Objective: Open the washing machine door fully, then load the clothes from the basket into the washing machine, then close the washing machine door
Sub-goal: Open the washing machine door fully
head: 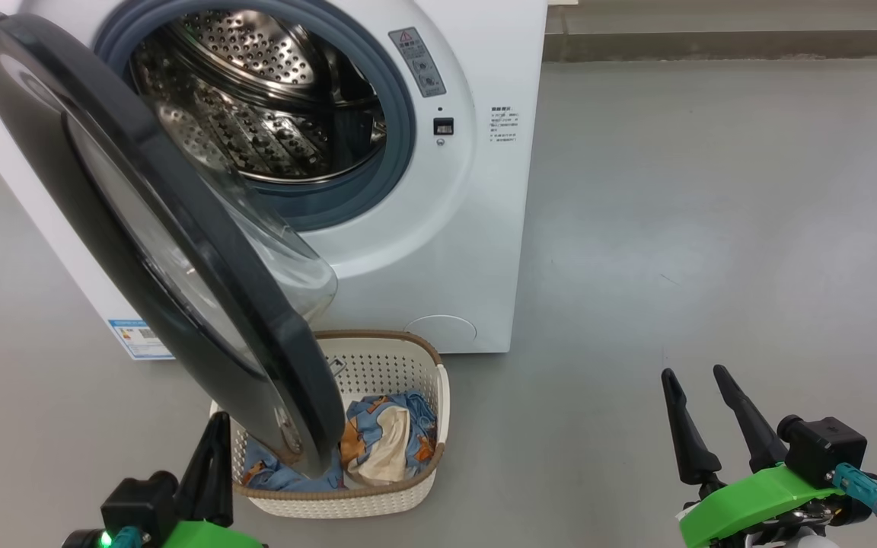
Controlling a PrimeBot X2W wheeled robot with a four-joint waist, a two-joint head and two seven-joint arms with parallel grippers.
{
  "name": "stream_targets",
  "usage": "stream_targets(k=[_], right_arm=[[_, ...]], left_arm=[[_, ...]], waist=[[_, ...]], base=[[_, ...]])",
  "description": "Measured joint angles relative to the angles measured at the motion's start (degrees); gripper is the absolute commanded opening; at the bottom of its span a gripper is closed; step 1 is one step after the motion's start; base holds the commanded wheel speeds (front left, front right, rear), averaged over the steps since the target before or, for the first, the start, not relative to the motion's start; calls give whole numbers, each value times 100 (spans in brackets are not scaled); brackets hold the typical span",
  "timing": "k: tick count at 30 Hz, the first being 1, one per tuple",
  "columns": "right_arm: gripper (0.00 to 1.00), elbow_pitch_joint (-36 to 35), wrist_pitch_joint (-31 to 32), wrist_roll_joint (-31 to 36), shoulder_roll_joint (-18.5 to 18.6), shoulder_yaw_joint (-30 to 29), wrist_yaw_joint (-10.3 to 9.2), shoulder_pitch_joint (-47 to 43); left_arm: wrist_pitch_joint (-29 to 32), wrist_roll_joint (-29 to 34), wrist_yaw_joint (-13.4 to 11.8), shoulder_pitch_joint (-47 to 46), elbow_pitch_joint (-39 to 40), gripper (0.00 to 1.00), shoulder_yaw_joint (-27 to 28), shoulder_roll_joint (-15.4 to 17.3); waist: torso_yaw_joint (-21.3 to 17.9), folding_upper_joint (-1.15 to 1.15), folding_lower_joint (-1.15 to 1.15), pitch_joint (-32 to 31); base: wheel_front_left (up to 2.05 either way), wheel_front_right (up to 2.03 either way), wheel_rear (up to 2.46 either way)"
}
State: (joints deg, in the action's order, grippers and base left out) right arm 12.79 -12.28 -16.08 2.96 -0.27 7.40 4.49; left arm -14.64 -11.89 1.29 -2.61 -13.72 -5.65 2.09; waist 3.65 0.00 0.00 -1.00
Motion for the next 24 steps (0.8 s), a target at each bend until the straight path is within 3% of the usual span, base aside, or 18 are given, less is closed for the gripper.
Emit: stream_targets(k=[10,24], right_arm=[[100,29,-26,-16,0,0,0,0],[100,96,-54,-16,-1,-4,0,2]], left_arm=[[0,-90,49,30,97,0,156,1],[-1,-27,260,-384,1241,0,847,-2]], waist=[[-14,0,0,27],[13,0,0,143]], base=[[0,0,0],[0,0,0]])
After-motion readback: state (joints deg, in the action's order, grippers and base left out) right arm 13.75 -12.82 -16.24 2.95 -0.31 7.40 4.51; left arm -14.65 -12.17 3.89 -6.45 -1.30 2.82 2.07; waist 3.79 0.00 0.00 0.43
